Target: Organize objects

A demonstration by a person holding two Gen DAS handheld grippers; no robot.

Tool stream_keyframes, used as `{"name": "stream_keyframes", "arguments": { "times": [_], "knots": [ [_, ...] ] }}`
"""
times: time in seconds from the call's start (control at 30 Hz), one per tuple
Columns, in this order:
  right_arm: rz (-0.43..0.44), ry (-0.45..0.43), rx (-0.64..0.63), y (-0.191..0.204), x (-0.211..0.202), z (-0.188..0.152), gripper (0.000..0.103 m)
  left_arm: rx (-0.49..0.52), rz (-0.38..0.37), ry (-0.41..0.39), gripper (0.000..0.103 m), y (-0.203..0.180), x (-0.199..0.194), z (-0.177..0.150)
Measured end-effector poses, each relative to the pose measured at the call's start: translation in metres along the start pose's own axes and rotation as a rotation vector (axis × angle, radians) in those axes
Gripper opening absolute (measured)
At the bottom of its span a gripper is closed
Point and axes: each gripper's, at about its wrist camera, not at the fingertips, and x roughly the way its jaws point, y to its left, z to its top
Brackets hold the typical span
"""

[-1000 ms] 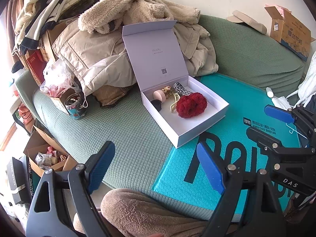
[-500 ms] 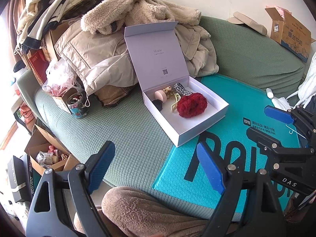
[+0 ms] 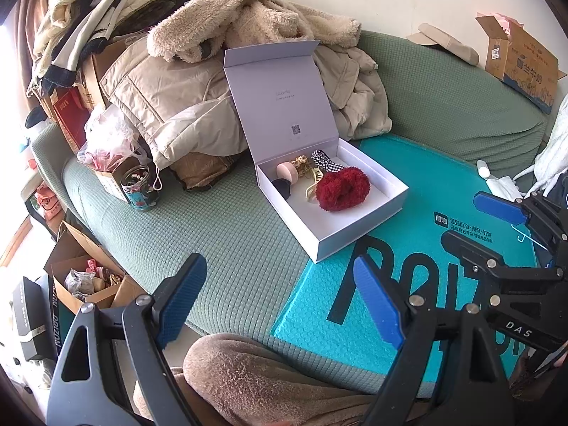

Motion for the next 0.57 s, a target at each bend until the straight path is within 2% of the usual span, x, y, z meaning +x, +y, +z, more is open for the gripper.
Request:
{"name": "stream_keyframes", "arguments": {
  "times": [0.27,0.47,0.57],
  "knots": [
    [0.016,0.002,0.005,-0.003,-0.006,-0.005,0.061,-0.022,0.012,-0.005,0.084,-0.005,-0.006,-0.006],
    [0.023,0.012,0.008,-0.008,-0.006,-0.012,0.061,-0.027,0.048,-0.006,0.084,-0.013,-0.005,-0.014],
    [0.032,0.021,0.006,-0.012,-0.006,-0.018,0.061,-0.021,0.054,-0.027,0.084,-0.017,-0.004,-0.016]
  ]
}}
